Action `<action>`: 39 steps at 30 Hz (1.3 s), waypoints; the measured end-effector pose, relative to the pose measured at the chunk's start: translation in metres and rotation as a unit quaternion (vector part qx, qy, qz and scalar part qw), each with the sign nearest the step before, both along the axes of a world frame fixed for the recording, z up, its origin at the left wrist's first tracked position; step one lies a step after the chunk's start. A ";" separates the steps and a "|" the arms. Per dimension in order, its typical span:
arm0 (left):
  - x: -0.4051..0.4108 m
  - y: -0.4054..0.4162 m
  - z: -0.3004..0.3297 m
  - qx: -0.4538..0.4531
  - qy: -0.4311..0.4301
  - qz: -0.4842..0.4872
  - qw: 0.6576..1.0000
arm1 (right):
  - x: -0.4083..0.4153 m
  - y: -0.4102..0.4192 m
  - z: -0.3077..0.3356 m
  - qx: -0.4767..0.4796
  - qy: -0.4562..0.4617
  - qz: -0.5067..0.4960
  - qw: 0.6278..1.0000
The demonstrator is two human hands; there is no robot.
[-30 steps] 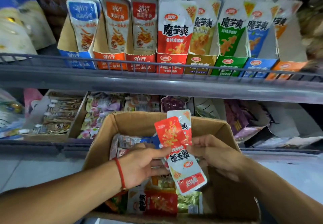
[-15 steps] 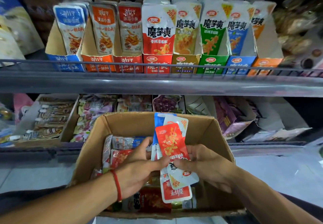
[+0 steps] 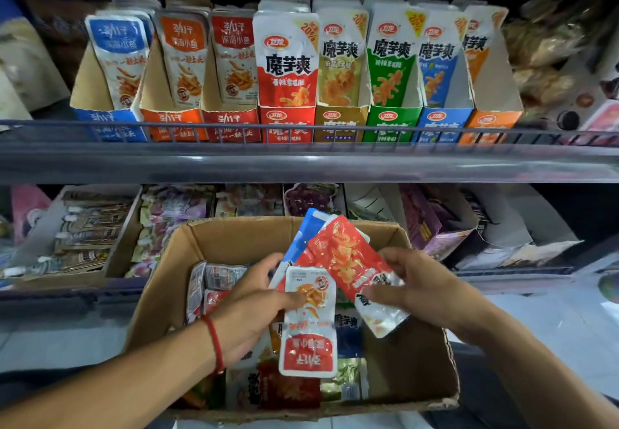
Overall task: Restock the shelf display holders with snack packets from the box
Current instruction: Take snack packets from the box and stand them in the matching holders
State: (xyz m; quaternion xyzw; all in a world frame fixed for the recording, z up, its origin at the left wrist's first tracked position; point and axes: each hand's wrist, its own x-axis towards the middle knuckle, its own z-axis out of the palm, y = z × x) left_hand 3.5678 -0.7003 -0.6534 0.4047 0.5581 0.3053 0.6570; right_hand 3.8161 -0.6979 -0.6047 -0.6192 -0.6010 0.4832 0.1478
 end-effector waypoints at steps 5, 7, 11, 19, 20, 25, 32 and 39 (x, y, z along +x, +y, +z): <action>-0.002 0.002 0.007 0.077 0.088 -0.040 0.992 | 0.031 0.010 0.022 -0.030 -0.043 0.044 0.998; -0.001 0.001 0.008 0.094 0.092 -0.048 0.990 | 0.040 0.013 0.023 -0.037 -0.037 0.022 0.998; -0.002 0.000 0.010 0.107 0.086 -0.044 0.990 | 0.061 0.015 0.032 -0.029 -0.019 0.014 0.999; 0.002 0.001 0.014 0.033 -0.017 -0.055 0.998 | 0.047 0.013 0.028 0.002 0.021 0.017 1.000; 0.003 0.000 0.014 0.027 -0.027 -0.056 0.998 | 0.041 0.014 0.025 0.012 0.024 0.000 1.000; 0.001 0.001 0.014 0.003 -0.082 -0.056 0.995 | 0.021 0.018 0.007 0.007 0.089 -0.052 0.995; -0.002 0.007 0.016 0.020 -0.095 -0.011 0.995 | 0.002 0.018 -0.001 -0.012 0.198 -0.098 0.975; -0.017 0.012 0.019 0.084 0.104 -0.049 0.990 | 0.022 0.024 0.016 0.033 0.191 -0.188 0.963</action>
